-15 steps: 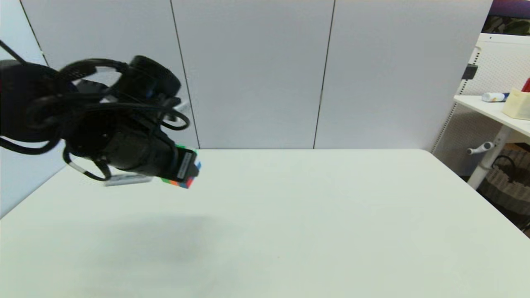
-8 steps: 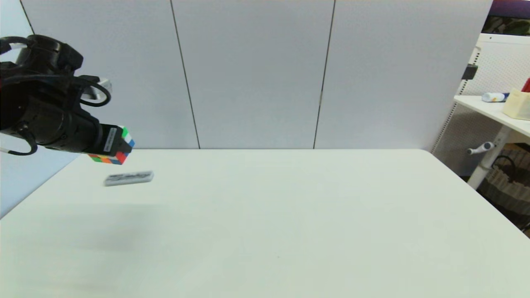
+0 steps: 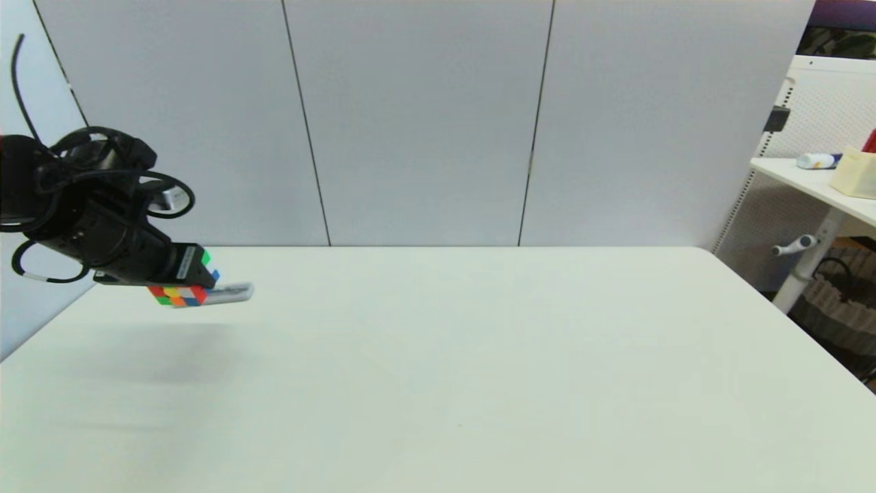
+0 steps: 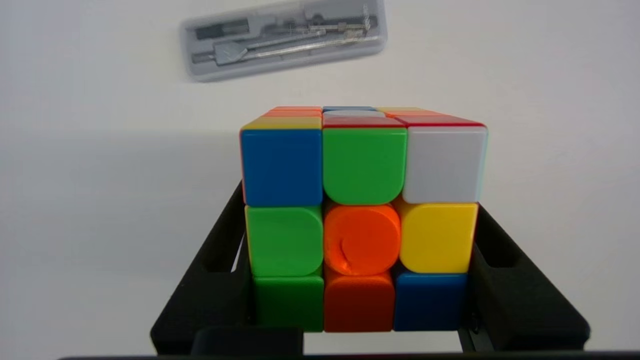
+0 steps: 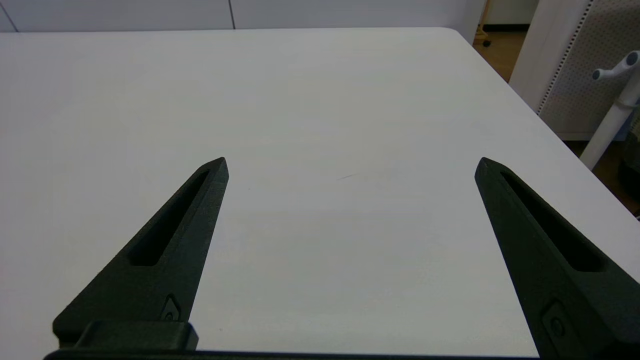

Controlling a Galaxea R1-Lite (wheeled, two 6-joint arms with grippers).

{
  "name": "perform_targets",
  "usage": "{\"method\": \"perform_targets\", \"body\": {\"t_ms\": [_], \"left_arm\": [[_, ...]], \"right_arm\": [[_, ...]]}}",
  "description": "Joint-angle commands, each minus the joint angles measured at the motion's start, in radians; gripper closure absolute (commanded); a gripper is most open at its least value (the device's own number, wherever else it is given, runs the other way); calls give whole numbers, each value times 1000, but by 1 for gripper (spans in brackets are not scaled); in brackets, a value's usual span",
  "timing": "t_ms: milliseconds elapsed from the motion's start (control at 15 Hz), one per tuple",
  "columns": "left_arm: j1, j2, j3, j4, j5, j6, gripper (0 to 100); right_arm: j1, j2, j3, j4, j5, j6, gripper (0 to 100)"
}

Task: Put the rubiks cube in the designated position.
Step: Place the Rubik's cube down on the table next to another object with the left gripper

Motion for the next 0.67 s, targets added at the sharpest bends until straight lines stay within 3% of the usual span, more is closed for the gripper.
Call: {"method": "perform_targets", "body": {"t_ms": [67,667], "left_arm": [[2,128,12,1,3,-1,100],[2,218,6,-59,-2,-1,100]], "right_arm": [[0,0,0,0,0,0,0],[0,0,0,0,0,0,0]]}}
